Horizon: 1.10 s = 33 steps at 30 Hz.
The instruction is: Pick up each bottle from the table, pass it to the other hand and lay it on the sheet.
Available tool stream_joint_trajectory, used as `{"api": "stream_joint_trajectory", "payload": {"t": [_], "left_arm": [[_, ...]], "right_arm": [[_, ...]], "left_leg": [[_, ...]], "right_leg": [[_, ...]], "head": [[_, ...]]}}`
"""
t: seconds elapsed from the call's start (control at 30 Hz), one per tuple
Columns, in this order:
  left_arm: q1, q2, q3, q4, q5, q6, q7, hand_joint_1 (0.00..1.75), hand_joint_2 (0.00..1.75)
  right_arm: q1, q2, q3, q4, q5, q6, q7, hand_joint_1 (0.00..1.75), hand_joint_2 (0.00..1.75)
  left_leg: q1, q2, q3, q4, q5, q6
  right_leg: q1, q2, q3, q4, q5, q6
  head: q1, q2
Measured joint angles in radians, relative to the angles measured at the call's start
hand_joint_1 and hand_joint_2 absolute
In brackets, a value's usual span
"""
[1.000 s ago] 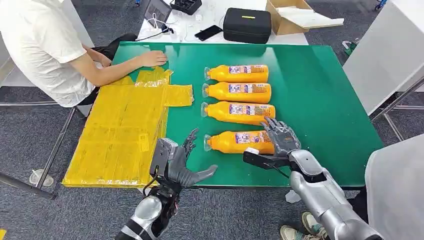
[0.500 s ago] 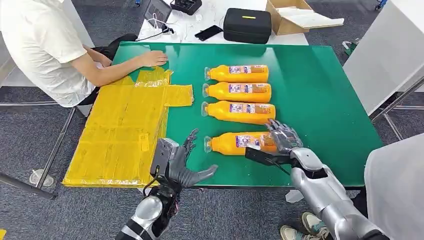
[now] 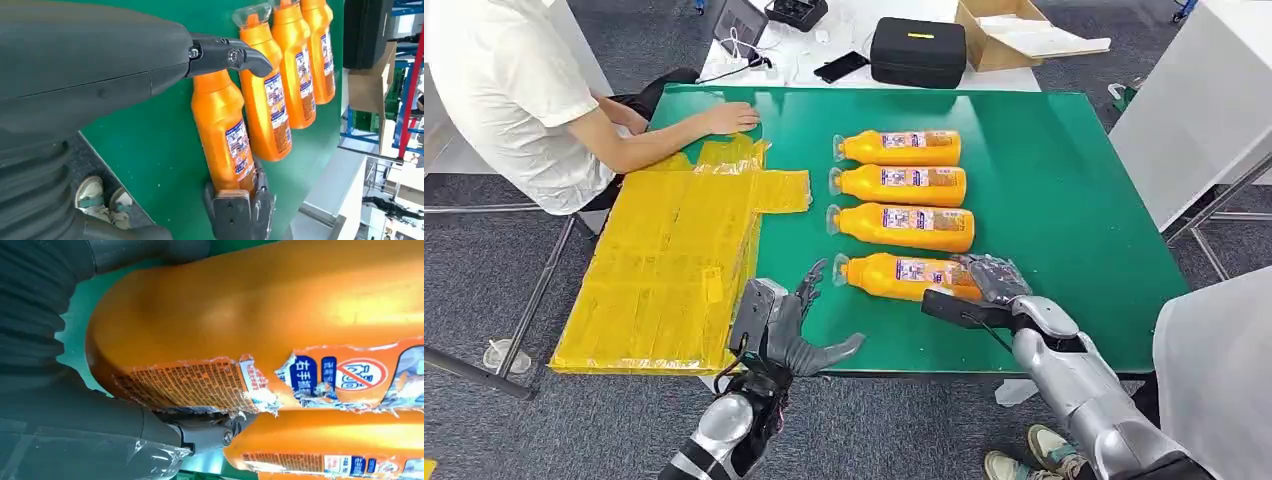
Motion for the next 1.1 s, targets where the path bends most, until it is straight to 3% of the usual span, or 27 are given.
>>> {"api": "stream_joint_trajectory", "payload": {"t": [0.07,0.23,0.67,0.83,1.1], "left_arm": [[0.0,0.0,0.0,0.002,0.0,0.0,0.0,0.0,1.75],[0.0,0.0,-0.005,0.002,0.0,-0.002,0.0,0.0,1.75],[-0.001,0.0,-0.009,-0.003,0.017,0.022,-0.055,0.0,1.75],[0.025,0.001,-0.008,-0.06,0.106,0.031,-0.12,0.0,1.75],[0.108,0.042,-0.008,-0.137,0.214,-0.12,-0.124,0.0,1.75]], "right_arm": [[-0.002,0.0,0.0,0.004,-0.001,0.0,0.0,1.75,1.75],[-0.003,0.001,-0.007,0.014,-0.028,0.009,-0.007,1.73,1.75],[0.044,0.021,-0.081,0.028,-0.192,-0.039,-0.159,1.75,1.75],[0.099,0.047,-0.146,-0.013,-0.309,-0.073,-0.243,1.73,1.75],[0.22,0.109,-0.269,-0.18,-0.414,-0.15,-0.322,1.71,1.75]], "left_leg": [[0.0,0.0,0.0,0.0,0.0,0.0],[0.0,0.0,0.001,0.0,0.0,0.0],[0.0,0.0,0.002,0.0,0.0,0.0],[0.0,0.0,0.0,0.0,0.0,0.0],[0.0,-0.001,-0.002,0.0,-0.001,0.0]], "right_leg": [[0.0,0.0,0.0,0.0,0.0,0.0],[0.0,0.0,0.0,0.0,0.0,0.0],[0.0,0.0,0.001,0.0,0.0,0.0],[0.0,0.0,0.002,0.0,0.0,0.0],[0.0,0.0,-0.001,0.0,-0.001,0.0]], "head": [[0.0,0.0],[0.0,0.0],[0.0,0.0],[0.0,0.0],[0.0,0.0]]}}
